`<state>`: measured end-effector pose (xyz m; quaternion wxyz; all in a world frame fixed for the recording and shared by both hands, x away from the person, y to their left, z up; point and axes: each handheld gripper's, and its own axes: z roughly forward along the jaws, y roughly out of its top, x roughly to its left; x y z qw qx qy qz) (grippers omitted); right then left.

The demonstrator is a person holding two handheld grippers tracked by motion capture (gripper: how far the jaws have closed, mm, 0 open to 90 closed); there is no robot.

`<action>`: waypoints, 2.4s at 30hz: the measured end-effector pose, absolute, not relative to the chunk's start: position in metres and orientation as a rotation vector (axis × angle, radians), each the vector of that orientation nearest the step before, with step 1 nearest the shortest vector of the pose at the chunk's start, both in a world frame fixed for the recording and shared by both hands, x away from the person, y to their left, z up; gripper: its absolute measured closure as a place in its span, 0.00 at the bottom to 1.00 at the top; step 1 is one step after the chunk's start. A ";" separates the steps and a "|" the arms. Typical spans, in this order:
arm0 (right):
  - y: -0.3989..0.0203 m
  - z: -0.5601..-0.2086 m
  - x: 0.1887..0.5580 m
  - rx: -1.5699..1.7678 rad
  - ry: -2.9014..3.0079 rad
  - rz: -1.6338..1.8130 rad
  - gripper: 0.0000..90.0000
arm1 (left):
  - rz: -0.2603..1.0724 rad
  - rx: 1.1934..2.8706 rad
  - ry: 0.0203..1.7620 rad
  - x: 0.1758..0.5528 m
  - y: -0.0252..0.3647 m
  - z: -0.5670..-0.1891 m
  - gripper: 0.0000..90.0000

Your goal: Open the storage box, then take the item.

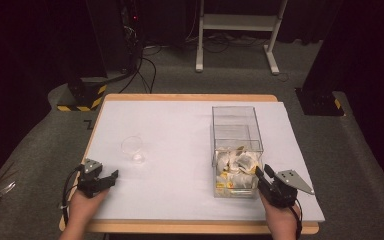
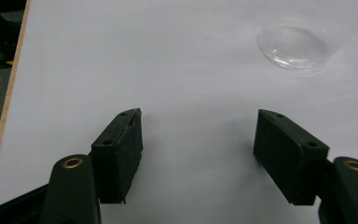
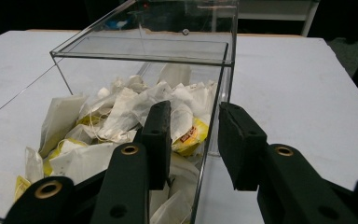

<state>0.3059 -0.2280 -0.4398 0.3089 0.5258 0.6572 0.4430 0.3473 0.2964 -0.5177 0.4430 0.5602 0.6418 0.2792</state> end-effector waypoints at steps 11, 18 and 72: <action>-0.238 -0.434 0.315 1.382 1.717 1.173 0.72 | 0.693 1.398 1.592 0.347 0.297 -0.518 0.36; -0.249 -0.438 0.326 1.385 1.713 1.149 0.71 | 0.700 1.394 1.588 0.347 0.296 -0.518 0.37; -0.286 -0.498 0.358 1.498 1.887 0.933 0.68 | 0.476 1.505 1.323 0.326 0.182 -0.467 0.48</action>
